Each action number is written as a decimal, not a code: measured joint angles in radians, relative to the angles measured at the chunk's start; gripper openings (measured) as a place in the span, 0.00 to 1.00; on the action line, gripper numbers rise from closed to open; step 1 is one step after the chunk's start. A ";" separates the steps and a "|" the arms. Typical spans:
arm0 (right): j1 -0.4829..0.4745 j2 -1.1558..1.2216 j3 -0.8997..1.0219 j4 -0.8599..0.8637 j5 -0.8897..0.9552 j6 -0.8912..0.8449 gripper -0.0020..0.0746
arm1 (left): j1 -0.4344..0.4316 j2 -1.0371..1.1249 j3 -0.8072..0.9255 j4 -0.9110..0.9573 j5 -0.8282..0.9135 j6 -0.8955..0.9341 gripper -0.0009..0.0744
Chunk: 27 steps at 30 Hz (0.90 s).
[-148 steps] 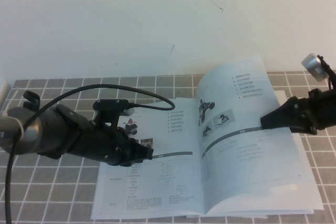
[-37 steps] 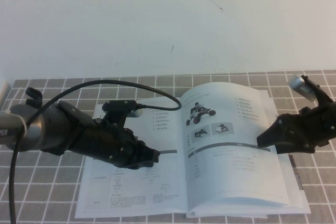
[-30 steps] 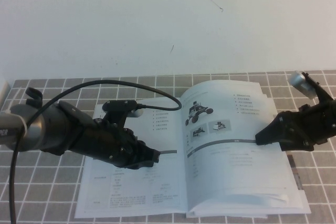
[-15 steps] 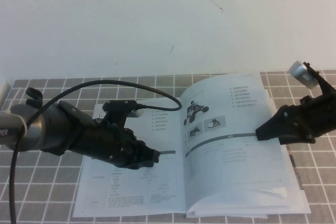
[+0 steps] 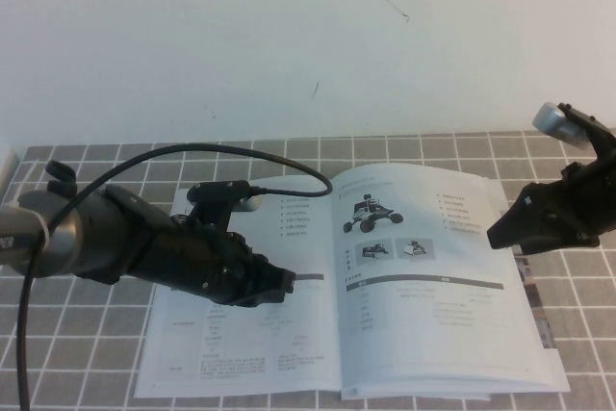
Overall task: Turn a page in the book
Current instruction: Open the closed book
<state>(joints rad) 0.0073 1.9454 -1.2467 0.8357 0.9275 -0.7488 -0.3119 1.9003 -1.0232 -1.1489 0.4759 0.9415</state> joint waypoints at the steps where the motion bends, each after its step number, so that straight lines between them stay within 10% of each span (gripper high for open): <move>1: 0.000 0.000 0.000 0.000 0.000 0.001 0.64 | 0.000 0.000 0.000 -0.010 0.000 0.000 0.01; 27: 0.088 0.077 0.059 -0.020 -0.139 0.003 0.64 | -0.079 0.000 -0.001 -0.060 -0.080 -0.003 0.01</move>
<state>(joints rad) 0.0948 2.0223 -1.1880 0.8160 0.7886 -0.7461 -0.3907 1.9003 -1.0239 -1.2086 0.3958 0.9384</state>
